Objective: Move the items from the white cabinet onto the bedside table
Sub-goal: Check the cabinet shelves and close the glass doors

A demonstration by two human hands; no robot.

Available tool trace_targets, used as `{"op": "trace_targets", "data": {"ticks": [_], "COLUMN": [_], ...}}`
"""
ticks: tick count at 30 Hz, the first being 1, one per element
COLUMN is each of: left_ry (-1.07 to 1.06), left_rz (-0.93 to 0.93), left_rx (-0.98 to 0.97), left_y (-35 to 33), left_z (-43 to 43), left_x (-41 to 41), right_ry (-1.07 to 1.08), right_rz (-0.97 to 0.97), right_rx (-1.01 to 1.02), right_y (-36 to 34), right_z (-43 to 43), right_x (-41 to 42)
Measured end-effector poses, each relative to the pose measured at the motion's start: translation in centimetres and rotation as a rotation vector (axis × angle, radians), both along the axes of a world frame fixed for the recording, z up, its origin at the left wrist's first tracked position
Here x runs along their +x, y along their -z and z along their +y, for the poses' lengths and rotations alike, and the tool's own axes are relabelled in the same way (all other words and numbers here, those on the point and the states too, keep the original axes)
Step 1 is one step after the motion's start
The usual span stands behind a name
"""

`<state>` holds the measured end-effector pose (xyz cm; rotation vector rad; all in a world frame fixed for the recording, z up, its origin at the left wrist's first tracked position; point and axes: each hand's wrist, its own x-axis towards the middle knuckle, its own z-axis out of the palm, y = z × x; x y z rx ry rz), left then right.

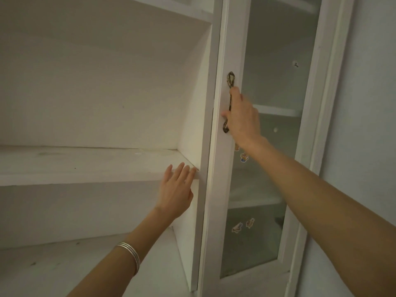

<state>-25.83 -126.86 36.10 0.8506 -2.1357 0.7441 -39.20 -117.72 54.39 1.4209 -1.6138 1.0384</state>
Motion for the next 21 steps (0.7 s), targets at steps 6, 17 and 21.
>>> {"op": "trace_targets", "data": {"ticks": [6, 17, 21], "left_ry": [-0.034, -0.015, -0.011], "left_rz": [-0.060, -0.053, -0.046], "left_rx": [0.019, 0.069, 0.081], "left_y": [-0.3, -0.2, -0.2], "left_z": [-0.1, 0.0, 0.1], "left_x": [0.5, 0.3, 0.6], "right_ry": [-0.009, 0.020, 0.019], "right_rz": [-0.001, -0.003, 0.010], "right_rx": [0.017, 0.025, 0.002], "right_y": [-0.1, -0.2, -0.1], "right_z": [-0.8, -2.2, -2.6], "right_x": [-0.1, -0.2, -0.2]}}
